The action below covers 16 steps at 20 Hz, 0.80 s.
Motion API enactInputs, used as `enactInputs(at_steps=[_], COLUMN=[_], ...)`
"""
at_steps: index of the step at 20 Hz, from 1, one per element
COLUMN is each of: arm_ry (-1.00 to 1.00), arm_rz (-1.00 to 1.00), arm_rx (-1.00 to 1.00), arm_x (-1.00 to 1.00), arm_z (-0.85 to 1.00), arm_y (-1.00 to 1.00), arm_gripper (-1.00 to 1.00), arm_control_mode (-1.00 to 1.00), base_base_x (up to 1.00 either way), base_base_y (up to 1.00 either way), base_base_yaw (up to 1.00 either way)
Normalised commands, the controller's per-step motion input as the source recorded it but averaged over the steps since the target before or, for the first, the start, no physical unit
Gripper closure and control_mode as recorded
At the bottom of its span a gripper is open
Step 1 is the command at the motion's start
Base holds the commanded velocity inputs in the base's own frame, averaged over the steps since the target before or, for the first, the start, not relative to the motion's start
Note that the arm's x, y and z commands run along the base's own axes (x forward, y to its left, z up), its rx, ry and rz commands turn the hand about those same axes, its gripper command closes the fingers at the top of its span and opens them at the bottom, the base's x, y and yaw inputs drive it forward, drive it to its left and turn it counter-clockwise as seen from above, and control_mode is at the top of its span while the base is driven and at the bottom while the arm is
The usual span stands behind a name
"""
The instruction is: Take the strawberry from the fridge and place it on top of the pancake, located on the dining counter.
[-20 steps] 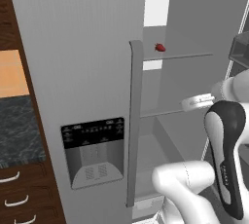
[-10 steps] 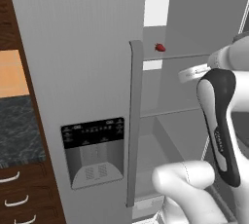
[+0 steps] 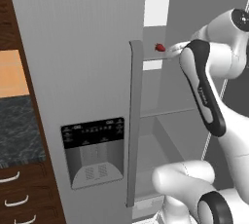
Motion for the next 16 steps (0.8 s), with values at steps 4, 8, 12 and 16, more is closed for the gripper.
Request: enactInputs(at_steps=[4, 8, 12, 16], arm_ry=[0.0, 0.0, 0.0, 0.06], arm_rz=[0.02, 0.0, 0.0, 0.0], arm_rx=[0.13, -0.01, -0.06, -0.04], arm_x=[0.55, 0.73, 0.6, 0.66], arm_z=[0.15, -0.01, -0.03, -0.23], arm_y=[0.0, 0.1, 0.0, -0.14], arm_gripper=[-1.0, -1.0, -1.0, -1.0], arm_control_mode=[-1.0, -1.0, -1.0, -1.0], base_base_x=[0.0, 0.0, 0.0, 0.0], base_base_y=[0.0, 0.0, 0.0, 0.0], base_base_yaw=[0.0, 0.0, 0.0, 0.0])
